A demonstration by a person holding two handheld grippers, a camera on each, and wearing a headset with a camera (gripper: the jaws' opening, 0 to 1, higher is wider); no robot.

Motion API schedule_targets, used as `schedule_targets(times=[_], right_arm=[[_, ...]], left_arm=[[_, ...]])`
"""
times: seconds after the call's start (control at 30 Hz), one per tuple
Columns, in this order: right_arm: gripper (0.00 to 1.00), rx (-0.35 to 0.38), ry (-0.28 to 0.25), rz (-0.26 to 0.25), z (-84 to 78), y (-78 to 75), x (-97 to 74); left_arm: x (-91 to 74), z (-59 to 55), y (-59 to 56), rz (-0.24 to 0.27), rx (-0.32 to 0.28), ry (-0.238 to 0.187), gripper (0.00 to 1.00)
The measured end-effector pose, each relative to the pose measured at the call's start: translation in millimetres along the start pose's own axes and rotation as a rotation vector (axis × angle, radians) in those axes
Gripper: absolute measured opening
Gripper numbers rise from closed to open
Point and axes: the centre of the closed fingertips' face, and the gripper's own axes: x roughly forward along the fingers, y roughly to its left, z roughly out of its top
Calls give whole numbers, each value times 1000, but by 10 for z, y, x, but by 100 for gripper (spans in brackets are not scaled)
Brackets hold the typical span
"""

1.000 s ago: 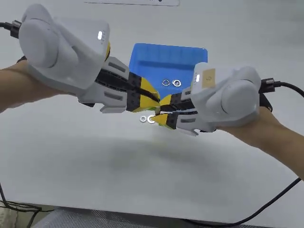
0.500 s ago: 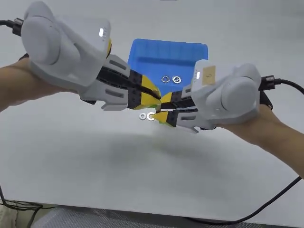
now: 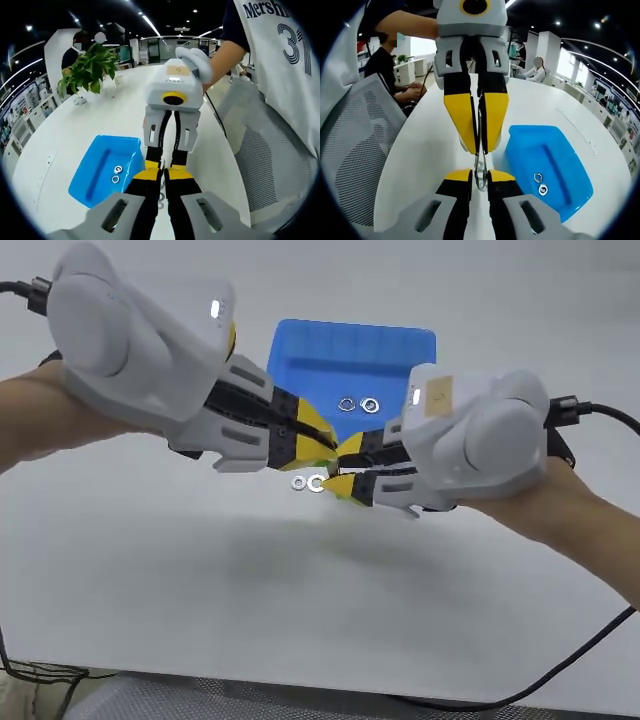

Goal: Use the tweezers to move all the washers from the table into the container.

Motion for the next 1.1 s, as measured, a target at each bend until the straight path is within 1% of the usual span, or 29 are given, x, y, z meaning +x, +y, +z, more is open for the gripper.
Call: schedule_targets(times=[0.27,0.4,0.73,0.83,0.87,1.0,1.03,1.1], right_arm=[[14,-3,-2,-2,-2,-7,-15],[11,-12,2,-4,-5,-26,-11],[10,4,1,-6,-12,-35,-6],[10,11,-9,-6,29,-24,-17],[10,9,-13,-9,55,-23,-30],[10,0,-19,-18,114,-28,-76],[10,-17,-21,-22,137,-22,-92],[10,-25,-22,-12,173,4,-111]], left_arm=[[15,11,17,5,-13,21,7],[17,9,23,-1,-30,31,7],[11,5,34,-1,-60,30,7],[-8,46,16,-6,-74,14,7],[-25,68,19,-3,-70,11,7],[-79,123,18,-6,-68,13,7],[-100,140,-1,-15,-64,17,7],[-137,171,-19,-23,-56,22,7]])
